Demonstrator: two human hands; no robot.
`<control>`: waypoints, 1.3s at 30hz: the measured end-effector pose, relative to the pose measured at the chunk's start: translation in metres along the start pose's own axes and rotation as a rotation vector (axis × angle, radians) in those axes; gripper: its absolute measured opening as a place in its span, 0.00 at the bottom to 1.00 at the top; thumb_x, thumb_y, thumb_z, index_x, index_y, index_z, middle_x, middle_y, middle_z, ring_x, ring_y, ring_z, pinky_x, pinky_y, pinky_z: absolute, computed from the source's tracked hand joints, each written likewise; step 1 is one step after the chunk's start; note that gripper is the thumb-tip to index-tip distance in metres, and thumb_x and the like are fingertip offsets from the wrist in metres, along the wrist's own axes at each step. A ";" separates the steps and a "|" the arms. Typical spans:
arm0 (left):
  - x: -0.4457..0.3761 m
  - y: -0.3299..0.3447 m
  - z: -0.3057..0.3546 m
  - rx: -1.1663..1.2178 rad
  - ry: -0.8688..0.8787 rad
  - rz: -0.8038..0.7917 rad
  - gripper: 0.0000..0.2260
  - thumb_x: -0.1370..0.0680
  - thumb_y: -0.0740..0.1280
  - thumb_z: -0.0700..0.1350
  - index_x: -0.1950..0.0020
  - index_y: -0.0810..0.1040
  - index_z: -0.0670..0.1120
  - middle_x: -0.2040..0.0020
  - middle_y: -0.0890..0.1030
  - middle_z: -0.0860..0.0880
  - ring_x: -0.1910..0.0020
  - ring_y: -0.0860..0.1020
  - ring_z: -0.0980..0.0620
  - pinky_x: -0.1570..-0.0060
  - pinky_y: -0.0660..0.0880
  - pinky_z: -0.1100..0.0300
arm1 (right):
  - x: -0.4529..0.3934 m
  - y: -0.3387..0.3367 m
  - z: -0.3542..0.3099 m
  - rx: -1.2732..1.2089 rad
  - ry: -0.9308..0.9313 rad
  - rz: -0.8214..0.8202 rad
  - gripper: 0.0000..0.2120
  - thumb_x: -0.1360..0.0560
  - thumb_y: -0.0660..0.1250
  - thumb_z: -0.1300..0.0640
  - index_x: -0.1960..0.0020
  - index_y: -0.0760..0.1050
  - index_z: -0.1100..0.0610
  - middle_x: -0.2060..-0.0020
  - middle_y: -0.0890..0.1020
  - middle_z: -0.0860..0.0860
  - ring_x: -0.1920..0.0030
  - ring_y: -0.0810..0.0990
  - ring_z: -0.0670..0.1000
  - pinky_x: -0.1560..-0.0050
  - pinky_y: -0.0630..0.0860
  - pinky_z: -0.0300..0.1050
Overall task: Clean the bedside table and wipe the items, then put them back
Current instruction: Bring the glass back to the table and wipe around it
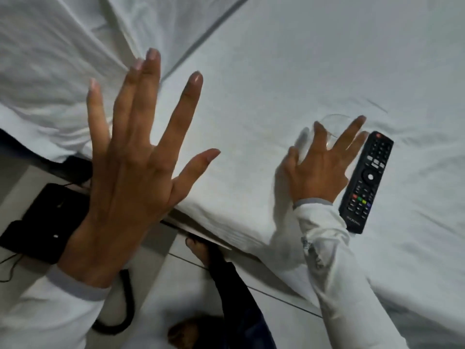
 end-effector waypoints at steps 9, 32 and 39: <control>0.091 -0.018 -0.085 0.026 -0.274 0.044 0.31 0.17 0.54 0.63 0.18 0.58 0.47 0.19 0.59 0.35 0.20 0.61 0.38 0.23 0.56 0.33 | 0.080 -0.013 -0.083 -0.778 -0.314 -0.063 0.35 0.27 0.72 0.63 0.24 0.64 0.56 0.19 0.57 0.54 0.21 0.59 0.43 0.41 0.80 0.48; 0.519 0.077 -0.164 -0.165 -1.427 -0.223 0.27 0.16 0.59 0.56 0.20 0.64 0.46 0.22 0.63 0.31 0.23 0.65 0.32 0.30 0.67 0.38 | 0.455 0.126 -0.213 -0.931 0.406 -2.127 0.24 0.21 0.59 0.46 0.25 0.66 0.44 0.31 0.77 0.58 0.39 0.81 0.59 0.47 0.81 0.54; 0.514 0.051 -0.178 0.057 -1.494 -0.084 0.27 0.24 0.65 0.38 0.24 0.69 0.40 0.28 0.73 0.33 0.35 0.77 0.31 0.38 0.77 0.37 | 0.444 0.144 -0.208 -0.834 0.356 -2.125 0.40 0.41 0.80 0.41 0.32 0.77 0.52 0.38 0.81 0.51 0.45 0.84 0.52 0.52 0.82 0.45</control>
Point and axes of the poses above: each hand's wrist, its own x-axis away from the middle knuckle, its own y-axis out of the palm, z = x × y, the point moved 5 cm from there along -x, towards the middle knuckle
